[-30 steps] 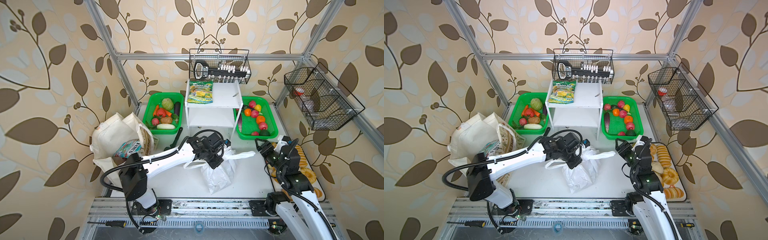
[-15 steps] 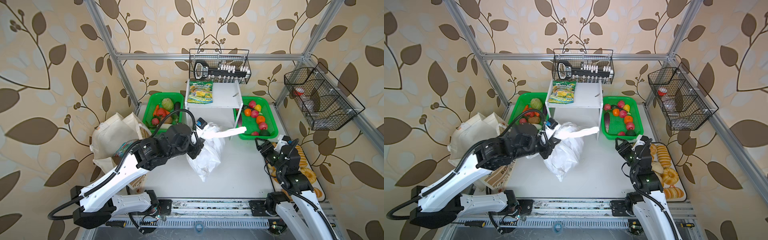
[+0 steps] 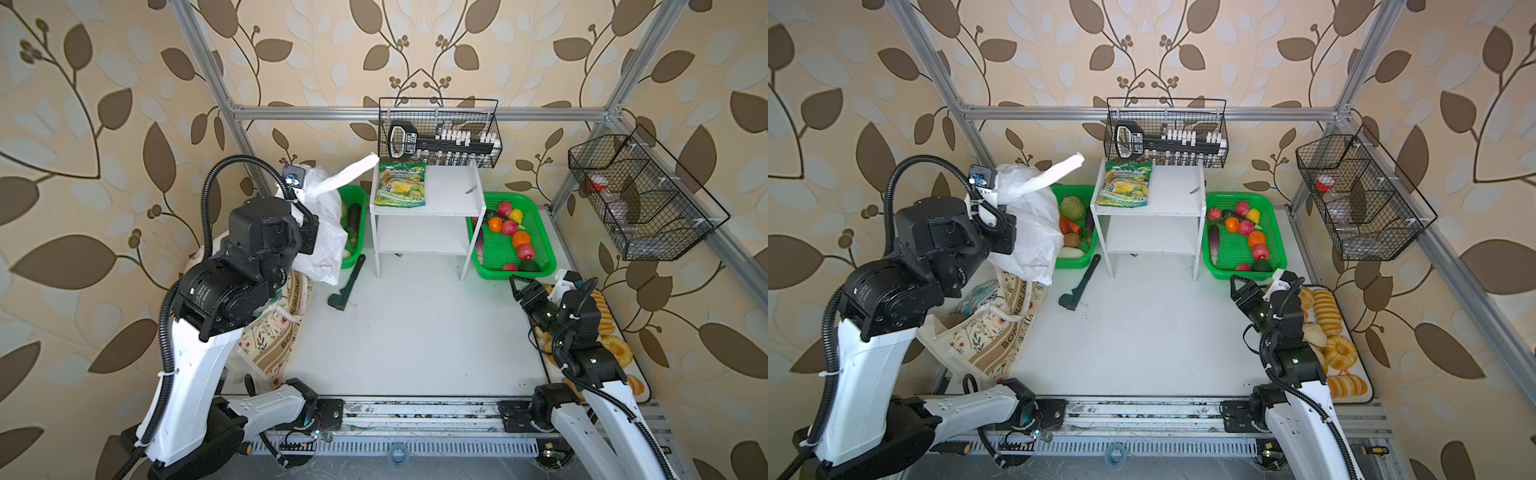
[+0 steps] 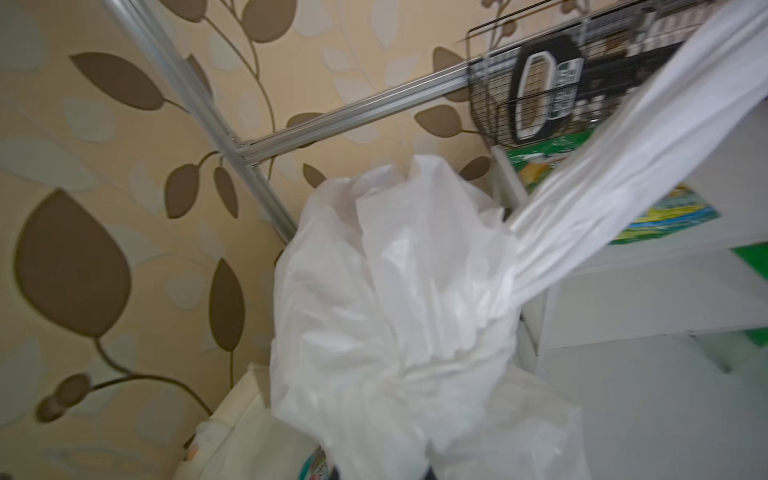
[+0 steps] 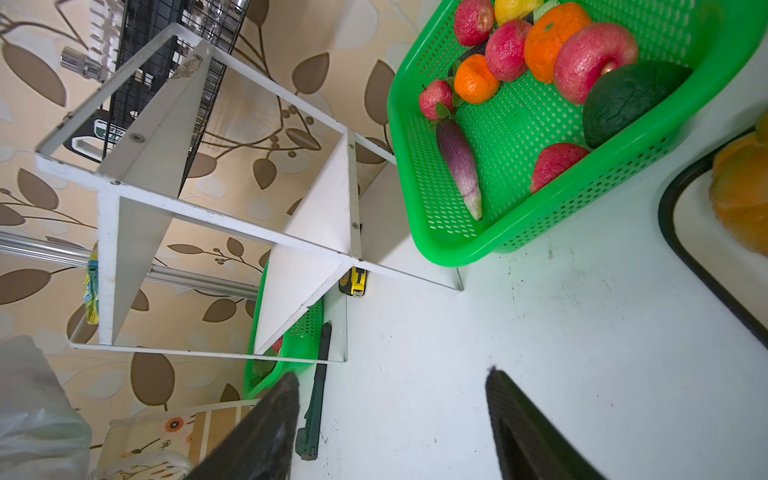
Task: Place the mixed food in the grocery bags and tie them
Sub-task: 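Lift the white bag by its knot with the left gripper toward the tote bag, then lower the white bag into the cream floral tote bag with the left gripper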
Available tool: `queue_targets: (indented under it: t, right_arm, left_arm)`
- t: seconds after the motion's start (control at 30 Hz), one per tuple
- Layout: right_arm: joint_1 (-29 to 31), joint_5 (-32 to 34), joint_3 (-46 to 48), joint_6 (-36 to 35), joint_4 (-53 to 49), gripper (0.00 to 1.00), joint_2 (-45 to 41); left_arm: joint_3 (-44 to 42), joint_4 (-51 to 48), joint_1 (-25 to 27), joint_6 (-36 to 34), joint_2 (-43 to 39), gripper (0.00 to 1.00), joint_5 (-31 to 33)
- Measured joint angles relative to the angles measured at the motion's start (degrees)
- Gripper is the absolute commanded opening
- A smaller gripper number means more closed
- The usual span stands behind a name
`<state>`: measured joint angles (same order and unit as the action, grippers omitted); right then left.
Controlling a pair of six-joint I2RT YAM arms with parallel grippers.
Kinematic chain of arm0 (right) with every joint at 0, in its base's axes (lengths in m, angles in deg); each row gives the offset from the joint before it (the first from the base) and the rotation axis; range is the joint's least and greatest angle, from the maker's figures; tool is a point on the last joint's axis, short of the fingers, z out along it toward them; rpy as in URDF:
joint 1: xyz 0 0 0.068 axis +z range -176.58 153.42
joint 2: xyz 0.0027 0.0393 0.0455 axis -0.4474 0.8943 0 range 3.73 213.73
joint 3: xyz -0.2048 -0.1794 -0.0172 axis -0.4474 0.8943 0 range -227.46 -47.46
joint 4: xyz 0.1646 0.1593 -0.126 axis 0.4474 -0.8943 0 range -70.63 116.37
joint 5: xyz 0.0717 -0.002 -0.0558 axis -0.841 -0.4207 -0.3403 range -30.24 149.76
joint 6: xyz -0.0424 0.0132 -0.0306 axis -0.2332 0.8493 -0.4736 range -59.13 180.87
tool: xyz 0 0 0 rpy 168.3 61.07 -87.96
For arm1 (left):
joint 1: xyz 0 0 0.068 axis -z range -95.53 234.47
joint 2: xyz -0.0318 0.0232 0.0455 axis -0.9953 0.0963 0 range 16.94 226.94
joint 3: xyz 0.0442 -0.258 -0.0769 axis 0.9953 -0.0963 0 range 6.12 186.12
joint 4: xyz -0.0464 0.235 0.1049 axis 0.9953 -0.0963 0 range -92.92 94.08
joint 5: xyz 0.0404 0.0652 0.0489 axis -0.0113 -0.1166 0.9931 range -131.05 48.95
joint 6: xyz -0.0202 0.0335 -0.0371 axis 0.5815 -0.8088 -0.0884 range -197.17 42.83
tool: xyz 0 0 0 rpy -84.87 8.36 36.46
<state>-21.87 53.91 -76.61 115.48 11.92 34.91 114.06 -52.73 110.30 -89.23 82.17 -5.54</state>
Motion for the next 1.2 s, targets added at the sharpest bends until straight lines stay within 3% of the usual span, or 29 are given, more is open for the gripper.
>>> queue_targets:
  t: [0.2,0.33,0.4,0.6,0.8,0.97,1.03,1.2]
  right_arm:
    - [0.00,-0.24,0.00,0.00,0.61,0.71,0.37]
    - [0.00,-0.61,0.00,-0.02,0.72,0.71,0.70]
    - [0.00,-0.85,0.00,-0.04,0.92,0.71,1.14]
    - [0.00,-1.62,0.00,-0.26,1.16,0.71,3.52]
    - [0.04,-1.77,-0.02,-0.15,1.90,0.71,4.26]
    - [0.11,-1.90,-0.02,-0.22,1.84,0.71,4.26]
    - [0.11,-1.92,-0.02,-0.31,1.84,0.71,4.26]
    - [0.11,-1.92,-0.02,-0.44,1.86,0.71,4.37]
  left_arm:
    - [-2.40,2.78,-15.63,-2.49,-0.02,0.00,5.66]
    - [-5.51,3.69,-28.17,-1.38,-0.94,0.00,6.16]
    - [-7.85,4.07,-31.80,-0.22,-1.92,0.00,6.16]
    - [-16.50,4.46,-33.09,1.49,-5.90,0.00,6.71]
    - [-16.90,4.20,-33.77,3.06,-4.68,0.00,4.70]
    - [-24.63,4.50,-33.77,12.66,-8.81,0.04,-5.27]
    - [-30.71,3.93,-33.77,16.96,-12.41,0.01,-8.96]
    - [-37.35,0.42,-33.77,22.34,-15.98,0.00,-9.16]
